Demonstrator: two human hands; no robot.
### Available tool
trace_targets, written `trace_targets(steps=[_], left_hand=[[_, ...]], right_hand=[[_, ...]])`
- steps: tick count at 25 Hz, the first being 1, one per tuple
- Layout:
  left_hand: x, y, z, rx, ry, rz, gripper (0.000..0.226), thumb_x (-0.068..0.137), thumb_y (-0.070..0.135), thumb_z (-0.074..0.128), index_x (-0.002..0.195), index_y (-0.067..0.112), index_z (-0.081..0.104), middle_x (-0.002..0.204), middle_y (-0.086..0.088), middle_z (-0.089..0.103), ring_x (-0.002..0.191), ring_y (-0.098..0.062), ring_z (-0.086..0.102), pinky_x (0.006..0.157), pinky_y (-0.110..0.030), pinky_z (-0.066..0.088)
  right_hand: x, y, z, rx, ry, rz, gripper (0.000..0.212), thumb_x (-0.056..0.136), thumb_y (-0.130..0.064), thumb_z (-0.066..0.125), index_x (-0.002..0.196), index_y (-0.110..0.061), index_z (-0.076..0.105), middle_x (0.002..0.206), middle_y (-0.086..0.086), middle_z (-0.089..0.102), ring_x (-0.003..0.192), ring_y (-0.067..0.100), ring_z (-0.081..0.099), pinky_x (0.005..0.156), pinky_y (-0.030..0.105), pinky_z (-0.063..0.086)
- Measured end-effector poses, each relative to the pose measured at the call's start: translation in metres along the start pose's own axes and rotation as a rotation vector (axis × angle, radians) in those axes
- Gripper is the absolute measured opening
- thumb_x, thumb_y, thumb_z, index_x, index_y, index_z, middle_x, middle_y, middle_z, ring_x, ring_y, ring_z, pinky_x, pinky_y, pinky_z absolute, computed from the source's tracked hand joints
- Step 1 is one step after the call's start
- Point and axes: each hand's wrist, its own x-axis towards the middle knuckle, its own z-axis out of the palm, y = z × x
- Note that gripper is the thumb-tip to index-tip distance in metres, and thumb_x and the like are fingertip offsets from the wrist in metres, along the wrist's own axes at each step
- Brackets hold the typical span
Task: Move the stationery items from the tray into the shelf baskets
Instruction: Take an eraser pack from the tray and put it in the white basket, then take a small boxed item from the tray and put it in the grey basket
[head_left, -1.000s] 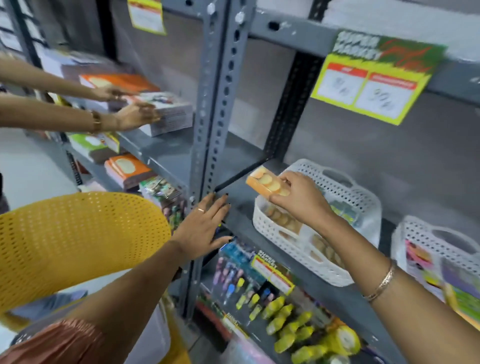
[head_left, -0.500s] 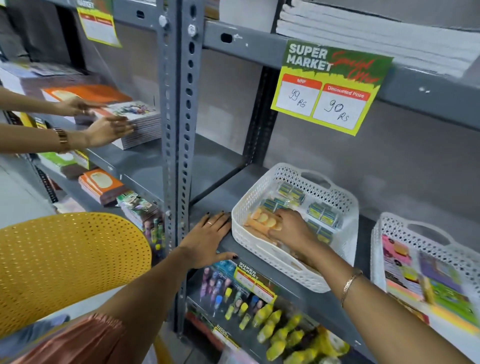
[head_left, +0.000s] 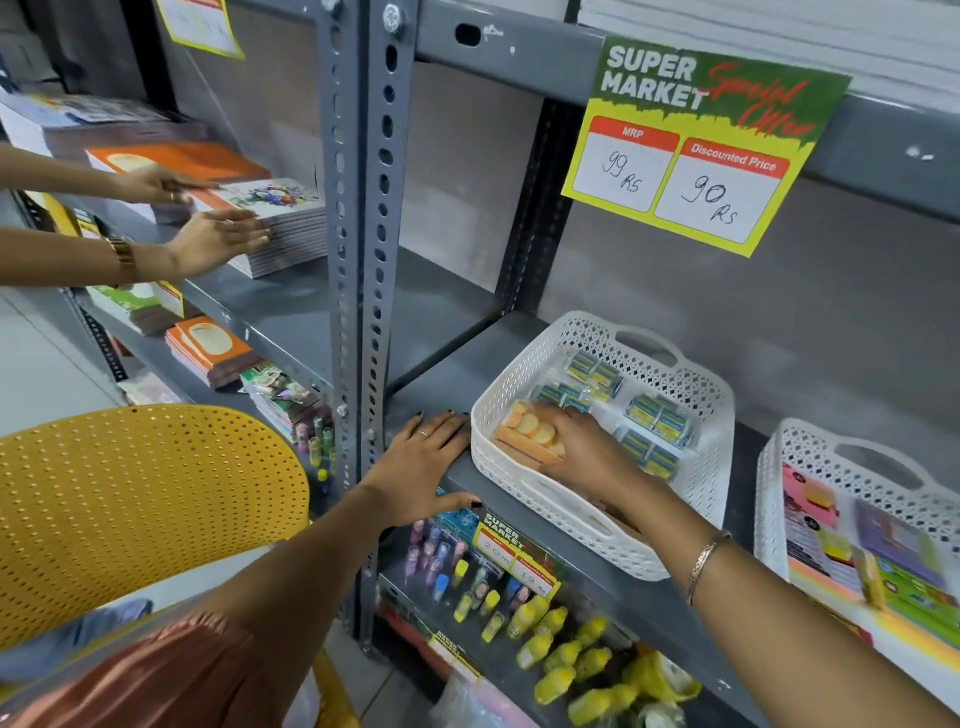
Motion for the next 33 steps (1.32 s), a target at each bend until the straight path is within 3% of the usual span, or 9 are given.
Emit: trace_targets(steps=[3,7,12,15,17,22,27,31,33], left_hand=[[0.000,0.000,0.002,0.016,0.000,-0.001,0.101,0.073,0.082,0.007,0.145,0.013,0.020,0.150,-0.008,0.028,0.139,-0.024,0.019,0.114,-0.047,0.013],[-0.001,0.001,-0.002,0.032,-0.033,-0.022,0.103,0.072,0.083,0.005,0.147,0.014,0.012,0.154,-0.007,0.020,0.141,-0.022,0.010,0.115,-0.048,0.006],[-0.046,0.001,0.013,0.046,0.100,-0.106,0.080,0.089,0.067,0.008,0.144,0.010,0.019,0.153,-0.011,0.018,0.141,-0.027,0.007,0.112,-0.052,0.010],[-0.099,-0.011,0.039,0.010,0.041,-0.230,0.075,0.091,0.062,0.010,0.141,0.008,0.023,0.150,-0.014,0.025,0.139,-0.029,0.012,0.107,-0.052,0.012],[-0.143,-0.019,0.063,-0.004,-0.013,-0.320,0.075,0.091,0.063,0.010,0.139,0.007,0.027,0.149,-0.015,0.027,0.138,-0.030,0.014,0.106,-0.053,0.013],[-0.275,-0.030,0.128,-0.053,-0.132,-0.550,0.083,0.089,0.068,0.018,0.144,0.006,0.022,0.151,-0.014,0.019,0.139,-0.032,0.014,0.106,-0.058,0.013],[-0.378,-0.022,0.183,-0.072,-0.315,-0.688,0.085,0.086,0.072,0.017,0.142,0.008,0.020,0.151,-0.014,0.023,0.142,-0.026,-0.006,0.108,-0.055,0.007],[-0.416,-0.008,0.216,-0.136,-0.377,-0.723,0.085,0.086,0.071,0.020,0.143,0.008,0.020,0.151,-0.015,0.020,0.142,-0.027,-0.002,0.108,-0.058,0.013],[-0.423,-0.002,0.229,-0.141,-0.390,-0.733,0.086,0.086,0.070,0.023,0.144,0.007,0.022,0.152,-0.016,0.020,0.141,-0.029,0.005,0.108,-0.058,0.013]], right_hand=[[0.002,-0.002,0.000,0.005,-0.008,0.001,0.081,0.072,-0.024,0.076,0.139,-0.029,0.031,0.131,0.008,0.054,0.120,0.027,0.048,0.097,0.048,0.048],[0.003,-0.013,-0.006,0.015,-0.028,0.052,0.091,0.076,-0.021,0.074,0.146,-0.015,0.018,0.147,0.017,0.035,0.137,0.035,0.030,0.110,0.050,0.036],[-0.004,-0.074,-0.028,0.169,0.563,-0.097,0.056,0.083,-0.013,0.061,0.134,-0.007,0.039,0.135,0.015,0.045,0.128,0.031,0.036,0.105,0.041,0.037],[-0.001,-0.123,-0.019,0.264,0.692,-0.281,0.050,0.081,-0.010,0.058,0.129,-0.005,0.045,0.129,0.016,0.049,0.121,0.030,0.040,0.101,0.030,0.029],[0.005,-0.155,0.006,0.281,0.712,-0.406,0.050,0.079,-0.009,0.057,0.127,-0.003,0.046,0.127,0.017,0.050,0.117,0.030,0.040,0.101,0.031,0.029],[0.016,-0.213,0.135,0.272,0.513,-0.552,0.055,0.074,-0.007,0.059,0.126,0.000,0.046,0.128,0.021,0.050,0.117,0.028,0.036,0.102,0.035,0.029],[0.021,-0.229,0.283,0.116,0.173,-0.632,0.053,0.073,-0.018,0.046,0.124,-0.003,0.048,0.122,0.021,0.056,0.114,0.033,0.042,0.098,0.039,0.038],[0.029,-0.234,0.372,-0.071,-0.130,-0.635,0.049,0.067,-0.002,0.066,0.114,0.001,0.054,0.114,0.022,0.058,0.105,0.040,0.053,0.083,0.045,0.050],[0.035,-0.235,0.402,-0.141,-0.214,-0.626,0.048,0.072,0.000,0.063,0.118,0.001,0.051,0.120,0.022,0.054,0.113,0.039,0.049,0.087,0.046,0.048]])
